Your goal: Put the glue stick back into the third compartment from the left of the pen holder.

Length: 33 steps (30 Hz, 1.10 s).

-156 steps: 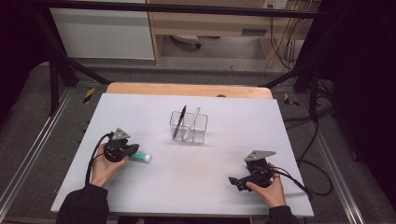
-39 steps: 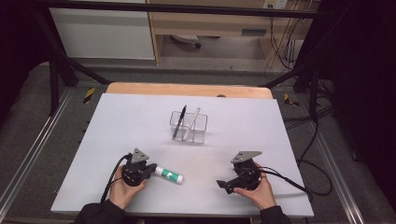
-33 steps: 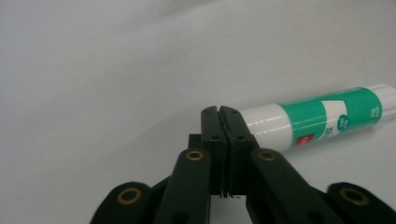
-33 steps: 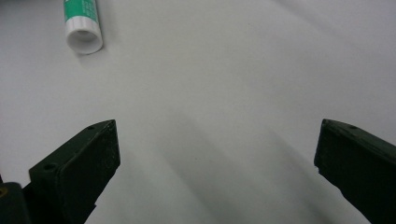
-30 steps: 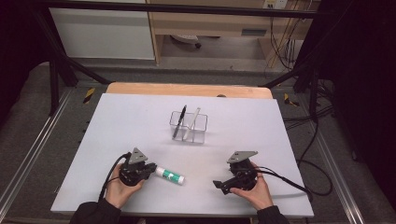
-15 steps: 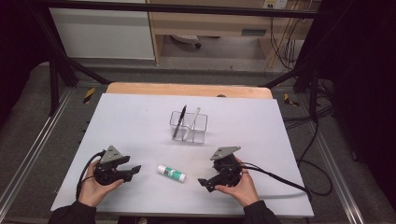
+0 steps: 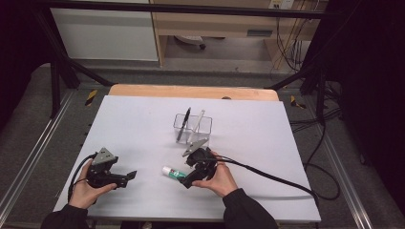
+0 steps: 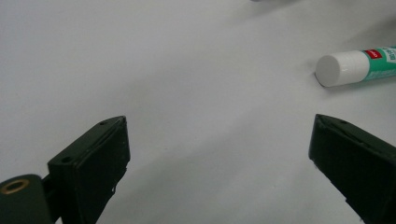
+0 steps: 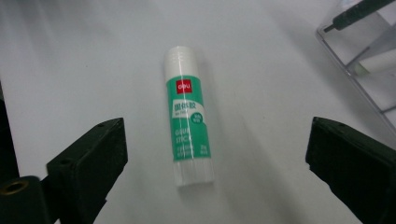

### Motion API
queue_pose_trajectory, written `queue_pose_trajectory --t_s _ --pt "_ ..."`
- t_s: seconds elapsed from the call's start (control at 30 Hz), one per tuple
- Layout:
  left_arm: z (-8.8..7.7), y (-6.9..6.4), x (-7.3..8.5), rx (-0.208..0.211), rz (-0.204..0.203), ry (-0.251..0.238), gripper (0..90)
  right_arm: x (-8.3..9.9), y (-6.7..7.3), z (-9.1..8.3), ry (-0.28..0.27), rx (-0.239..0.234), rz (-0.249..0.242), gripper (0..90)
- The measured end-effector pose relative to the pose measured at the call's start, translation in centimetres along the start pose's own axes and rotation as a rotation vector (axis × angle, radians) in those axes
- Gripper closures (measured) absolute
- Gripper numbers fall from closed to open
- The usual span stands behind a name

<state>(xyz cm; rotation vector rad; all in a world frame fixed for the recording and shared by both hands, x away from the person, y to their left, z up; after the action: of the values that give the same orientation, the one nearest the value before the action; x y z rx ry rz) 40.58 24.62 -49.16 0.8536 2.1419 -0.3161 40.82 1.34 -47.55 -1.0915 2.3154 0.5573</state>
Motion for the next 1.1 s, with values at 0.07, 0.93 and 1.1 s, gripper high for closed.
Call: queue_pose_trajectory --t_s 0.07,0.93,1.1 --pt "0.1 0.0 0.0 0.002 0.005 0.003 4.5 -0.3 0.1 0.6 0.018 -0.010 0.004 8.6" --pt "0.6 -0.6 0.1 0.027 0.026 0.026 3.0 -1.5 1.9 4.9 0.187 -0.057 -0.121 58.4" --pt "0.6 -0.5 0.2 0.022 0.030 0.034 3.0 -1.4 1.9 5.4 0.209 -0.050 -0.134 64.5"
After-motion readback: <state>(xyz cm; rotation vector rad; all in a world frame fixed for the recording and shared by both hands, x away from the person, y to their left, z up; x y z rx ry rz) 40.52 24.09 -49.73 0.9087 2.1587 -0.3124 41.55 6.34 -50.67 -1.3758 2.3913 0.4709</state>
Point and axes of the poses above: each handheld gripper's, and its own axes: z roughly forward along the jaws, x roughly out of its underside, y roughly to its left, the point moved 9 cm from there along z, roughly forward along the jaws, and after that the axes turned 8 degrees about z, right-handed, at the moved point
